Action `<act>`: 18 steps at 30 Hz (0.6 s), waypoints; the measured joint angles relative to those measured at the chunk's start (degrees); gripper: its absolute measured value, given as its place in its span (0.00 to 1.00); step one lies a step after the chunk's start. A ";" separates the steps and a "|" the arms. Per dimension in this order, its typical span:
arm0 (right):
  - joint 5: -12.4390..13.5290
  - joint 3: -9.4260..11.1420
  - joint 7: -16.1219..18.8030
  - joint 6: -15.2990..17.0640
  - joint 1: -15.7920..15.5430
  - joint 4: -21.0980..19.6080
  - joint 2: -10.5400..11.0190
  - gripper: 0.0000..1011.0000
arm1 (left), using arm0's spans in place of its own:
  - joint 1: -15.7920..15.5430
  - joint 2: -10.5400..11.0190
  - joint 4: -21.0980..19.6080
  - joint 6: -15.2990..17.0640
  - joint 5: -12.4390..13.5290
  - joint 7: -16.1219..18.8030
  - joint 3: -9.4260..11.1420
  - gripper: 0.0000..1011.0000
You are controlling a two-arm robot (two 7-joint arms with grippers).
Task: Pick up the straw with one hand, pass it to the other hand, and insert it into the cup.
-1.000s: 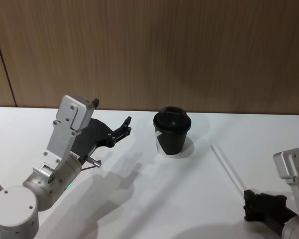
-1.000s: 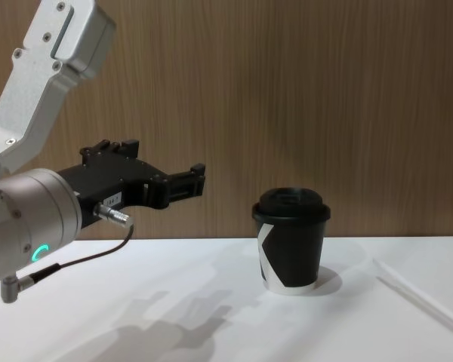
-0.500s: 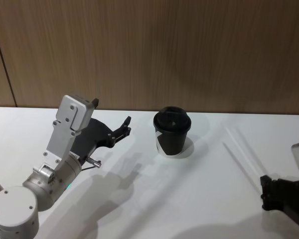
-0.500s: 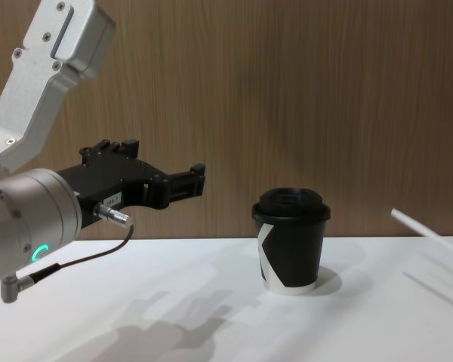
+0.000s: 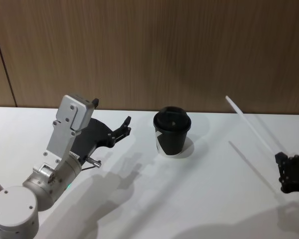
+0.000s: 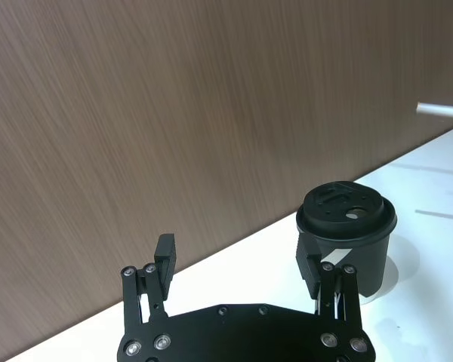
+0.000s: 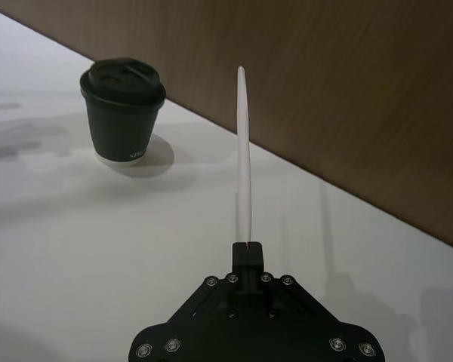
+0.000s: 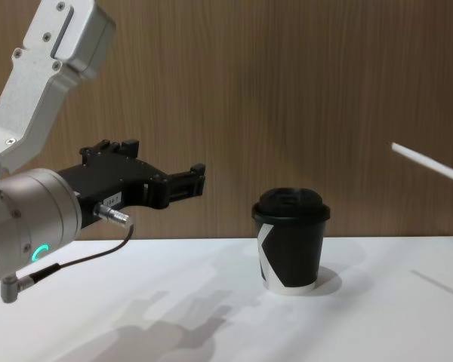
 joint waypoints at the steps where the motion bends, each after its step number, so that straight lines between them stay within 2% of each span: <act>1: 0.00 0.10 0.36 -0.30 0.09 -0.15 0.33 0.00 | 0.00 0.00 0.00 0.00 0.00 0.00 0.00 0.99; 9: 0.13 0.50 4.08 -3.20 1.70 -1.45 3.50 0.00 | 0.00 0.00 0.00 0.00 0.00 0.00 0.00 0.99; 18: 0.92 -0.92 8.71 -6.24 5.15 -2.61 6.79 0.00 | 0.00 0.00 0.00 0.00 0.00 0.00 0.00 0.99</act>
